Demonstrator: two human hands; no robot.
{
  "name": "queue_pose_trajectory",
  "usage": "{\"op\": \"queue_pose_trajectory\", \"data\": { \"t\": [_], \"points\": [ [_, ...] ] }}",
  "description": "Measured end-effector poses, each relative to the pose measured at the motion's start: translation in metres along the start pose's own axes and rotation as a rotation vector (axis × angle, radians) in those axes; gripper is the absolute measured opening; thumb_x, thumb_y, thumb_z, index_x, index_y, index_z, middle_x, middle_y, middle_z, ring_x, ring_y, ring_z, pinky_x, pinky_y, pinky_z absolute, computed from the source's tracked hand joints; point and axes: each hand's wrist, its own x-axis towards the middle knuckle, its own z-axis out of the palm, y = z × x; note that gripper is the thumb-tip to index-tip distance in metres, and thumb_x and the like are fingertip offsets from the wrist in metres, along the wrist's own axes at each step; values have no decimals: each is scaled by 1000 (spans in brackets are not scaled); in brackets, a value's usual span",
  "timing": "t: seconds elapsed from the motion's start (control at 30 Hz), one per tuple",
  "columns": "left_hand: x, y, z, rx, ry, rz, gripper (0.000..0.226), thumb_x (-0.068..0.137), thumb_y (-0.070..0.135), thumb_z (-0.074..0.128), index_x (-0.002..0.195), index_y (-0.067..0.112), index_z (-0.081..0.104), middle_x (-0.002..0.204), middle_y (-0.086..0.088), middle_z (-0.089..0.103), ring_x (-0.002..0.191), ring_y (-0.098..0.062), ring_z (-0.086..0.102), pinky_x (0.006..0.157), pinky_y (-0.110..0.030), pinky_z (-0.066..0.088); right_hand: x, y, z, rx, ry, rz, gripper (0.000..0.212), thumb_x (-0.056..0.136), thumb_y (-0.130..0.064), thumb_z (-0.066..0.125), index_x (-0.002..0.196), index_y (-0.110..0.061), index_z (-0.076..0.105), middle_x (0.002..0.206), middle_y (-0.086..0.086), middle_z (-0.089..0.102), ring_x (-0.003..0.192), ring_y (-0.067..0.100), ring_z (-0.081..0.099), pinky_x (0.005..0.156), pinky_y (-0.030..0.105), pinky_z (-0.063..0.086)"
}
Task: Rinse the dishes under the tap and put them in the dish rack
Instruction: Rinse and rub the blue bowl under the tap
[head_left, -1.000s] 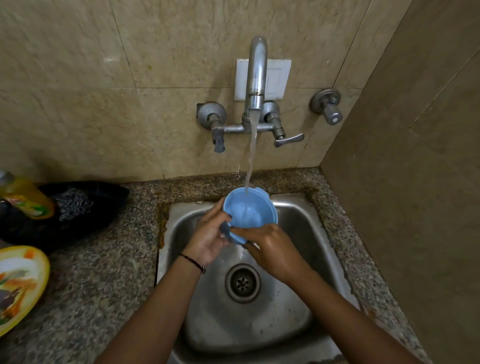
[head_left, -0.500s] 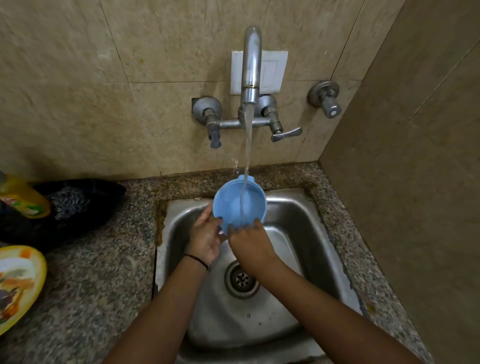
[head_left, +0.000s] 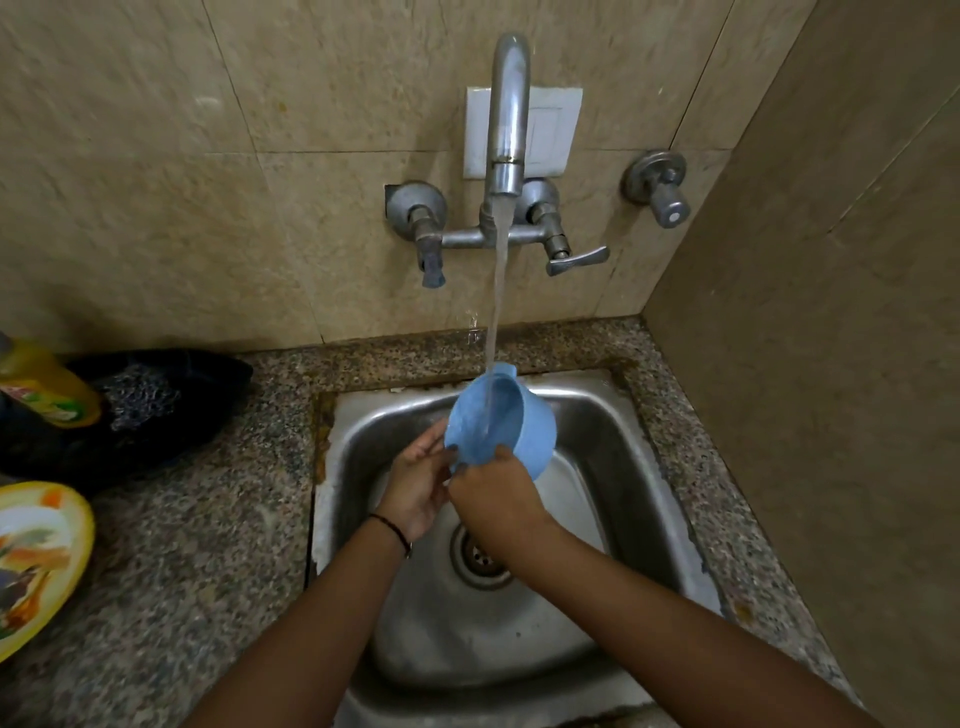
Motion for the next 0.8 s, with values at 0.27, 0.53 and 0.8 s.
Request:
{"op": "queue_pose_trajectory", "data": {
  "t": [0.27, 0.53, 0.8],
  "points": [
    [-2, 24, 21, -23, -60, -63, 29, 95, 26, 48, 110, 8, 66, 101, -10, 71, 89, -20, 66, 79, -31, 53, -18, 60, -53, 784, 58, 129, 33, 94, -13, 50, 124, -22, 60, 113, 10, 66, 101, 24, 62, 81, 29, 45],
    [-19, 32, 12, -26, -279, -7, 80, 67, 52, 79, 134, 17, 52, 132, -13, 60, 121, -29, 57, 92, -48, 53, -9, 105, -11, 2009, 224, 587, 26, 98, -17, 47, 116, -13, 65, 112, 12, 68, 98, 26, 64, 87, 43, 50],
    [-34, 43, 34, 134, -53, 134, 65, 71, 7, 80, 129, 17, 51, 127, -8, 61, 112, -25, 62, 75, -40, 59, 39, 148, -38, 1959, 574, 796, 37, 85, -35, 62, 109, -7, 61, 94, 1, 64, 87, 16, 59, 78, 32, 51]
  ]
}}
